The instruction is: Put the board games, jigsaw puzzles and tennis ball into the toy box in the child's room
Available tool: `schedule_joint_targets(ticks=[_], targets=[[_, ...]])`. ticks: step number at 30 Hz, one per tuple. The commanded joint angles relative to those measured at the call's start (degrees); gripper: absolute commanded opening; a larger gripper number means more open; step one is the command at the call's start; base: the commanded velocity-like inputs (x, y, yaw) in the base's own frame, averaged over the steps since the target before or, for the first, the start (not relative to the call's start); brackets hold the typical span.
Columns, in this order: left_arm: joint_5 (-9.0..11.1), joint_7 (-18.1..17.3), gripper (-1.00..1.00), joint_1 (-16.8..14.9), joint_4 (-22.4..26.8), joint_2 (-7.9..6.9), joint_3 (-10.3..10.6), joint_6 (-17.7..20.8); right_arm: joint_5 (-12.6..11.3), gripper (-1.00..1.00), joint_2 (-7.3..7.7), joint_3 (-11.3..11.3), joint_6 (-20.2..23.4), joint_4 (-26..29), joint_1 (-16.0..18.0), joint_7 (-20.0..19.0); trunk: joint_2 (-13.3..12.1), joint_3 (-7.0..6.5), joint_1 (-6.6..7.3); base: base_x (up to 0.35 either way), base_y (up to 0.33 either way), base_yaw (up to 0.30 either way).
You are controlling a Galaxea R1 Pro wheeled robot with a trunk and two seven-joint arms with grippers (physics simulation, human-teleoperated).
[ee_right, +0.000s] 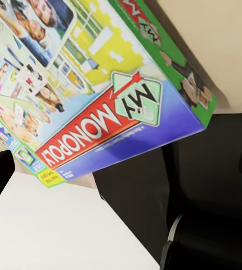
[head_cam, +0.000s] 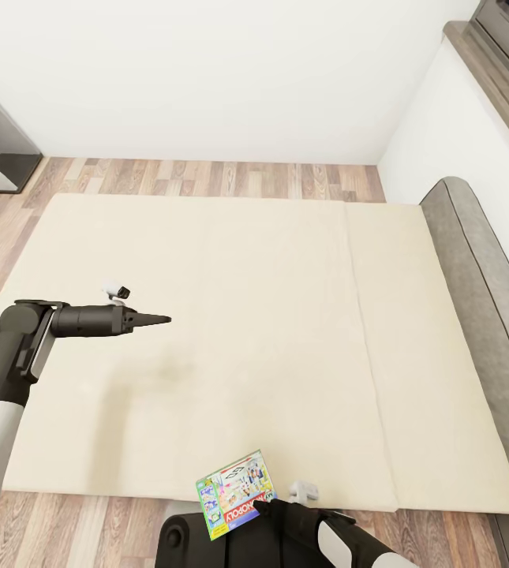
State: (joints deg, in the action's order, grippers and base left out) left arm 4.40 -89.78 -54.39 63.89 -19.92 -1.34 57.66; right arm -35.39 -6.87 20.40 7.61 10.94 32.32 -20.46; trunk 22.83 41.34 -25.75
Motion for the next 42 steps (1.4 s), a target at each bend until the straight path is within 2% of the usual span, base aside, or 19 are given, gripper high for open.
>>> schedule_joint_targets(ticks=[1, 19, 42], targets=[[0.0, -0.2, 1.0, 0.0, 0.0, -0.03, 0.0, 0.6, -0.4, 1.0, 0.01, 0.2, 0.3, 0.0, 0.0, -0.1, 0.1, 0.11, -0.03, 0.0, 0.0, 0.0], [0.0, -0.2, 1.0, 0.0, 0.0, -0.03, 0.0, 0.6, -0.4, 1.0, 0.01, 0.2, 0.1, 0.0, 0.0, -0.3, 0.1, 1.48, -0.03, 0.0, 0.0, 0.0], [0.0, -0.2, 1.0, 0.0, 0.0, -0.03, 0.0, 0.6, -0.3, 1.0, -0.15, 0.2, 0.6, 0.7, 0.0, -0.3, 0.1, 1.61, -0.03, 0.0, 0.0, 0.0]])
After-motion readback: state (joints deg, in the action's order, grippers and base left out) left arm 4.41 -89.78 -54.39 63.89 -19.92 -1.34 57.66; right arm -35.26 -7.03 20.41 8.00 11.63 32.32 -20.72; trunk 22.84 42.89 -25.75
